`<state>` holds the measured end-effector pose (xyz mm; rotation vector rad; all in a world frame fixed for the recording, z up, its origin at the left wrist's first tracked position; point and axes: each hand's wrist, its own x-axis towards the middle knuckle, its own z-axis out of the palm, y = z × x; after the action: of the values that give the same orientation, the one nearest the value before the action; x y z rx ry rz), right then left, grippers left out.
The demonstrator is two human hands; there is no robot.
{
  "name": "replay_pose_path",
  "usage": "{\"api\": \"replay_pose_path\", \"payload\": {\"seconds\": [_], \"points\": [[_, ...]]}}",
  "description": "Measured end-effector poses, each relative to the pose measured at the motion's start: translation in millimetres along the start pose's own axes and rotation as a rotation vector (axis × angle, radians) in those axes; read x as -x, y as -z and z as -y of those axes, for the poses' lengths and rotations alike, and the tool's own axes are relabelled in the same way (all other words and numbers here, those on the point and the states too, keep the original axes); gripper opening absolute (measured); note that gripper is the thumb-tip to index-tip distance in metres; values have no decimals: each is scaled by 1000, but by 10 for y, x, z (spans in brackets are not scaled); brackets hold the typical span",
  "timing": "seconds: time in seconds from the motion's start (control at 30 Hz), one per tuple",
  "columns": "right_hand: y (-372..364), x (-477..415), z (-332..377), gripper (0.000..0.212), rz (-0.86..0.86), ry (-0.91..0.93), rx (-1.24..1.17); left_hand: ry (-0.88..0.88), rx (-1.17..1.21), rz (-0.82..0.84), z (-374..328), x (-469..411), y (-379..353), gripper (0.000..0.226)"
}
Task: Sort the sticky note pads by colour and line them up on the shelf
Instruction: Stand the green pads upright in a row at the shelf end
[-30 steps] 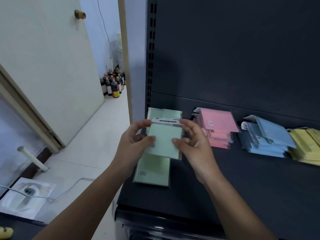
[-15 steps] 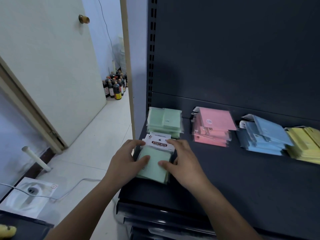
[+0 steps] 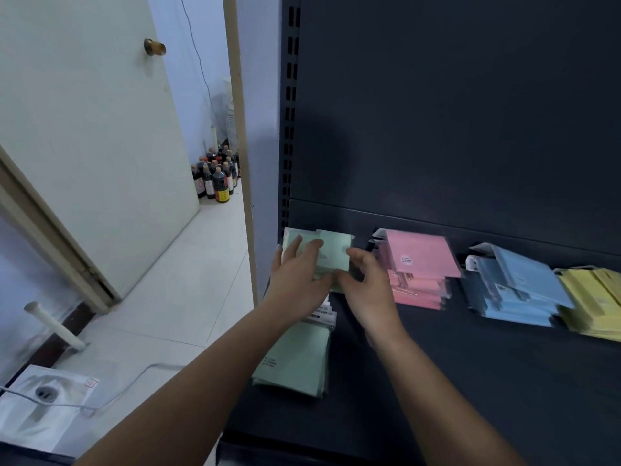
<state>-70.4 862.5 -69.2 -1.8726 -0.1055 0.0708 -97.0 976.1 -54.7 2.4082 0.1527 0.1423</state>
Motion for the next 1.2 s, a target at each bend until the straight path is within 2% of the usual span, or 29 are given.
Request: {"api": "replay_pose_path", "payload": {"seconds": [0.1,0.2,0.27,0.37,0.5,0.8,0.87,0.97,1.03,1.1,1.2], "points": [[46,27,13,26,-111,43,-95,-22,278,-150,-69,9,-13,38],[142,108,64,13,-203,68,-395,51,630,-234,-161,72,17,9],[234,181,65,14,-217,78,-496,133,773,-219,-201,130,8,6],[424,312,4,24,-99,51,-487,200,813,-62,-229,274,-55,16],[722,534,-181,41,104,8,-324,198,636,161,-222,450,-149,32],[994,784,-382,51,338,-137,-37,-44,119,210,-362,653,-415,37],[976,792,-389,51,360,-89,135,-87,11,215,-382,648,-433,39],[929,767,-387,56,344,90,437,-86,-123,217,-428,645,-444,41],[906,752,-369,63,361,91,552,-73,-191,230,-465,649,-440,41],[905,723,-352,67,364,71,635,-89,-226,167,-478,631,-388,36],[887,633,-292,64,317,111,683,-145,-249,-136,-364,521,-215,30]]}}
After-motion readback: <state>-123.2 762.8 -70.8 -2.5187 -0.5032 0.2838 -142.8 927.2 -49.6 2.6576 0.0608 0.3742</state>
